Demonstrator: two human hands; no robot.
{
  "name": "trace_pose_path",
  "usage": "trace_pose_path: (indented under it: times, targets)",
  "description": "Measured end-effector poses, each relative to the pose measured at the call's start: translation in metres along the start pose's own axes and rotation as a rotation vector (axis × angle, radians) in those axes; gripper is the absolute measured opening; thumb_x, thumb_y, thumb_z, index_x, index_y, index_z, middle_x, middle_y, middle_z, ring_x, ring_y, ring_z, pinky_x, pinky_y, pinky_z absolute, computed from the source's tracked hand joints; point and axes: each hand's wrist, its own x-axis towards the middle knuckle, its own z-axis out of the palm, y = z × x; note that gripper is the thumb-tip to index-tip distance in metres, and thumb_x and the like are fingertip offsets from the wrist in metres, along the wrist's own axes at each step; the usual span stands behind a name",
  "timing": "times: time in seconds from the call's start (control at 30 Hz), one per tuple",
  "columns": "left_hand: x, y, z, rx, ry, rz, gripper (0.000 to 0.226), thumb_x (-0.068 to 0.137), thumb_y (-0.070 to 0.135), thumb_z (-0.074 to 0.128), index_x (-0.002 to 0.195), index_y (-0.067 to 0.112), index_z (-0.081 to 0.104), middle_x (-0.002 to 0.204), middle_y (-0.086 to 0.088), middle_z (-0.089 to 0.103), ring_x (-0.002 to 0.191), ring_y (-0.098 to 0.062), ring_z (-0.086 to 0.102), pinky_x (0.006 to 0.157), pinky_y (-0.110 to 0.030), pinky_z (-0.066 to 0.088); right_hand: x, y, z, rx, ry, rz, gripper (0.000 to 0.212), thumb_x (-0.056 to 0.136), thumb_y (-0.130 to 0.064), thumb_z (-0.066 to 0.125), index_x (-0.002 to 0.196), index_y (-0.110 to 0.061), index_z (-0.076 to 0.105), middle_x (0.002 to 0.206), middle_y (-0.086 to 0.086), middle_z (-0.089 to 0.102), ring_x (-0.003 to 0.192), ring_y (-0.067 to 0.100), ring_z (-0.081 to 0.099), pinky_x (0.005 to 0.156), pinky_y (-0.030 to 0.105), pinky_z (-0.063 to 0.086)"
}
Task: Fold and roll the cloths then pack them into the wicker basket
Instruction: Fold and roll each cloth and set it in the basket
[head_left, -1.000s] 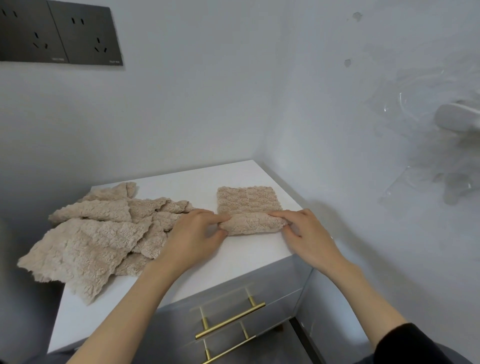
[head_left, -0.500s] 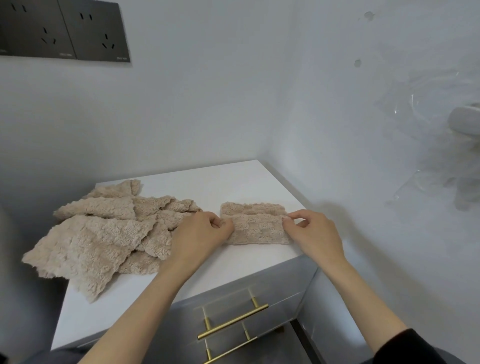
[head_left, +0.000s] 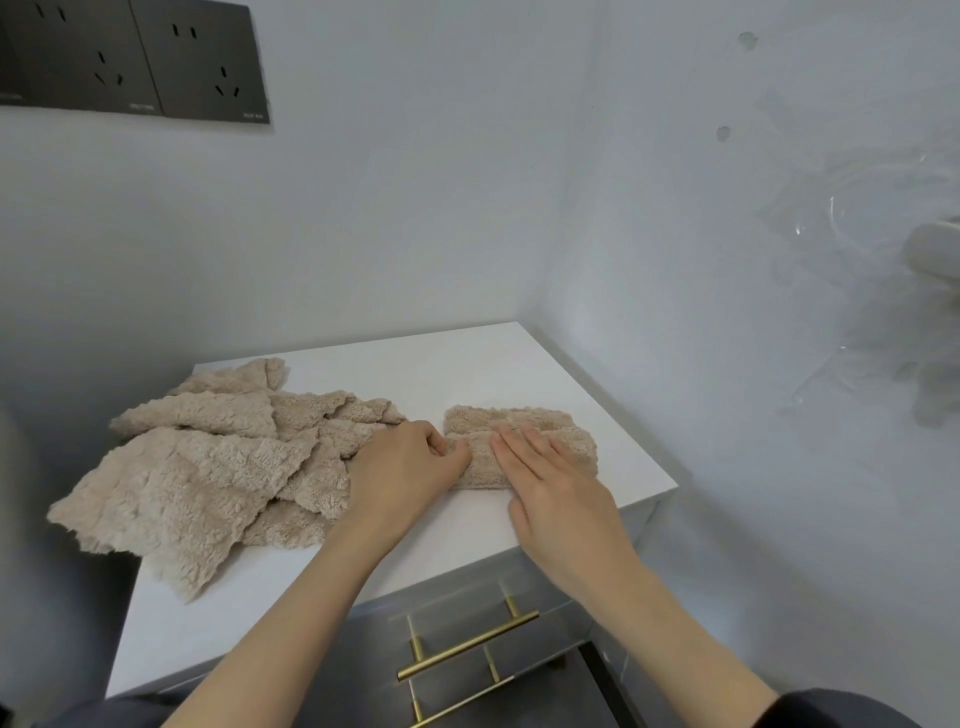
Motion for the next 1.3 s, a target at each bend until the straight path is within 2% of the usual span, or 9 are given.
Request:
trace_pose_path:
  times: [0.1, 0.23, 0.43, 0.57, 0.73, 0.93, 1.03, 1.13, 1.3]
  targets:
    - [-0.001, 0.001, 0.000, 0.015, -0.007, 0.004, 0.025, 0.081, 0.046, 0.057, 0.069, 0.024, 0.060, 0.066, 0.009, 0.064, 0.069, -0.011, 0.060, 0.059, -0.025, 0.045, -0.006, 0.010, -0.003, -0.006, -0.048, 0.061, 0.058, 0.076, -0.005, 0.069, 0.133, -0.007, 0.055, 0.137, 0.007, 0.054, 0.128, 0.021, 0.051, 0.109, 0.039, 0.032]
    - [-0.003, 0.001, -0.003, 0.006, 0.034, 0.059, 0.018, 0.085, 0.045, 0.056, 0.084, 0.027, 0.058, 0.077, 0.015, 0.060, 0.077, -0.007, 0.058, 0.059, -0.025, 0.043, -0.013, 0.031, -0.003, 0.021, -0.157, 0.116, 0.058, 0.098, -0.013, 0.035, 0.152, -0.016, 0.016, 0.159, -0.002, 0.015, 0.147, 0.012, 0.010, 0.110, 0.019, -0.012]
    - [-0.013, 0.000, -0.011, 0.062, 0.102, 0.564, 0.018, 0.092, 0.015, 0.059, 0.104, 0.021, 0.072, 0.101, 0.008, 0.070, 0.095, -0.017, 0.061, 0.078, -0.030, 0.047, -0.014, 0.047, -0.006, 0.124, -0.115, 0.109, 0.051, 0.102, -0.024, 0.034, 0.151, -0.028, 0.021, 0.156, -0.014, 0.023, 0.143, 0.003, 0.021, 0.107, 0.012, 0.008]
    - [-0.015, -0.004, -0.014, 0.032, -0.011, 0.488, 0.031, 0.093, 0.021, 0.054, 0.120, 0.026, 0.066, 0.117, 0.013, 0.066, 0.112, -0.010, 0.056, 0.094, -0.027, 0.044, -0.011, 0.057, -0.011, 0.166, -0.128, 0.056, 0.051, 0.100, -0.022, 0.039, 0.148, -0.033, 0.028, 0.148, -0.015, 0.037, 0.132, 0.008, 0.036, 0.098, 0.016, 0.032]
    - [-0.010, -0.008, -0.017, 0.089, -0.129, 0.455, 0.046, 0.087, 0.032, 0.061, 0.132, 0.029, 0.053, 0.128, 0.014, 0.058, 0.121, -0.009, 0.049, 0.098, -0.025, 0.037, -0.004, 0.063, -0.012, 0.243, -0.124, 0.068, 0.047, 0.096, -0.015, 0.044, 0.140, -0.031, 0.042, 0.132, -0.013, 0.051, 0.122, 0.006, 0.039, 0.081, 0.014, 0.030]
    - [-0.003, -0.006, -0.019, -0.140, -0.259, 0.280, 0.014, 0.093, 0.031, 0.055, 0.091, 0.020, 0.062, 0.083, 0.005, 0.063, 0.078, -0.012, 0.054, 0.067, -0.027, 0.039, 0.006, 0.074, -0.016, 0.540, -0.211, 0.187, 0.029, 0.097, -0.020, 0.045, 0.120, -0.029, 0.060, 0.094, -0.003, 0.062, 0.097, 0.008, 0.045, 0.077, 0.022, 0.035]
    - [0.001, -0.002, -0.022, -0.167, -0.331, 0.214, 0.032, 0.095, 0.032, 0.051, 0.067, 0.017, 0.044, 0.061, 0.007, 0.044, 0.057, -0.008, 0.039, 0.054, -0.025, 0.027, 0.012, 0.075, -0.019, 0.693, -0.216, 0.271, 0.023, 0.097, -0.020, 0.047, 0.088, -0.021, 0.068, 0.068, 0.006, 0.051, 0.072, 0.013, 0.044, 0.062, 0.020, 0.033]
    - [0.002, 0.004, -0.017, -0.073, -0.315, 0.132, 0.038, 0.097, 0.035, 0.041, 0.064, 0.019, 0.033, 0.059, 0.005, 0.038, 0.059, -0.015, 0.036, 0.056, -0.032, 0.025, 0.018, 0.072, -0.018, 0.751, -0.230, 0.341, 0.043, 0.097, -0.028, 0.046, 0.055, -0.024, 0.042, 0.057, -0.002, 0.029, 0.054, 0.011, 0.028, 0.051, 0.023, 0.024]
    - [0.000, 0.009, -0.008, 0.085, -0.136, 0.112, 0.038, 0.091, 0.038, 0.043, 0.060, 0.018, 0.036, 0.057, 0.005, 0.041, 0.057, -0.017, 0.041, 0.052, -0.029, 0.025, 0.030, 0.072, -0.012, 0.643, -0.211, 0.386, 0.028, 0.095, -0.025, 0.048, 0.077, -0.016, 0.067, 0.078, -0.005, 0.061, 0.079, 0.007, 0.050, 0.070, 0.024, 0.036]
